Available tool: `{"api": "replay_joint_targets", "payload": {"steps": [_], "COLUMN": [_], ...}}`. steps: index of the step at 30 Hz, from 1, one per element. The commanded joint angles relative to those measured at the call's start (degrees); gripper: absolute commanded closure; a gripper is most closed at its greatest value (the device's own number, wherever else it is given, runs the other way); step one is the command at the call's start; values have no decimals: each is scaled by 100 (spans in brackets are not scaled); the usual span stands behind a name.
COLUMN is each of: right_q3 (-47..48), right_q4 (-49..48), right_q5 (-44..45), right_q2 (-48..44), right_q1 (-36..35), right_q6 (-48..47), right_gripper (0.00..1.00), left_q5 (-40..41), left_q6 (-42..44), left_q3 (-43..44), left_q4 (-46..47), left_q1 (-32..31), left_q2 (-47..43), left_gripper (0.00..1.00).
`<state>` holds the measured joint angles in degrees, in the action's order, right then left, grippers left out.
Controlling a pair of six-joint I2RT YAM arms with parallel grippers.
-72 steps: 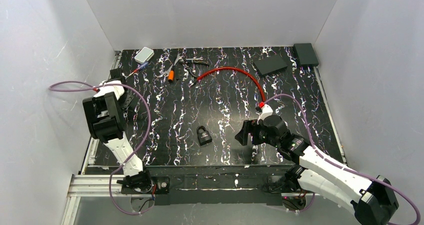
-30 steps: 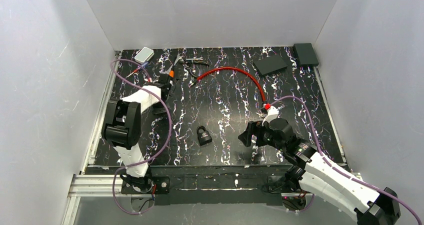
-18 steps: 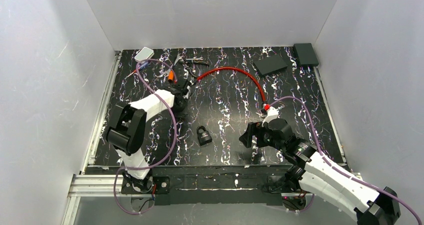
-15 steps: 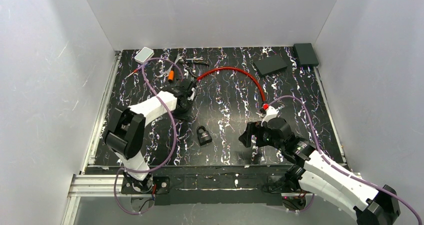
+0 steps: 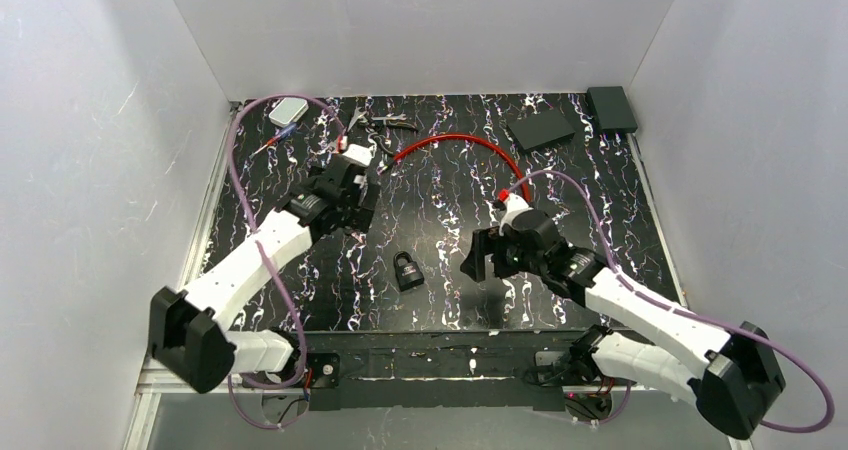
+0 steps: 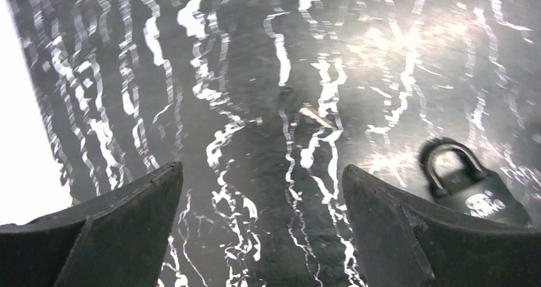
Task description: Unlock with the key
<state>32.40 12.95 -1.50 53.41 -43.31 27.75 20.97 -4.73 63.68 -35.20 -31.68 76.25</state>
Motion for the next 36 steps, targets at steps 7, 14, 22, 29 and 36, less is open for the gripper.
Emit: {"api": "replay_joint_targets", "payload": {"steps": [7, 14, 22, 29, 36], "right_q3": [1171, 2052, 3089, 3622, 4015], "right_q4": [-572, -579, -266, 337, 647], "right_q5": [91, 909, 1321, 1741, 1834], "right_q2": [1593, 3004, 4253, 4863, 5313], "right_q1": [-384, -1286, -1931, -2063, -2186], "right_q6": [-113, 228, 417, 505, 580], "right_gripper": [8, 8, 8, 8, 11], "left_q5": [1705, 1781, 1952, 1850, 1823], "left_q6": [-390, -555, -669, -676, -629], "left_q3": [-962, -953, -971, -919, -917], "left_q4": [537, 388, 360, 312, 331], "left_q1": [177, 184, 193, 197, 197], "left_q2": [-1161, -1292, -1516, -1497, -1521], "left_gripper": [4, 6, 7, 7, 8]}}
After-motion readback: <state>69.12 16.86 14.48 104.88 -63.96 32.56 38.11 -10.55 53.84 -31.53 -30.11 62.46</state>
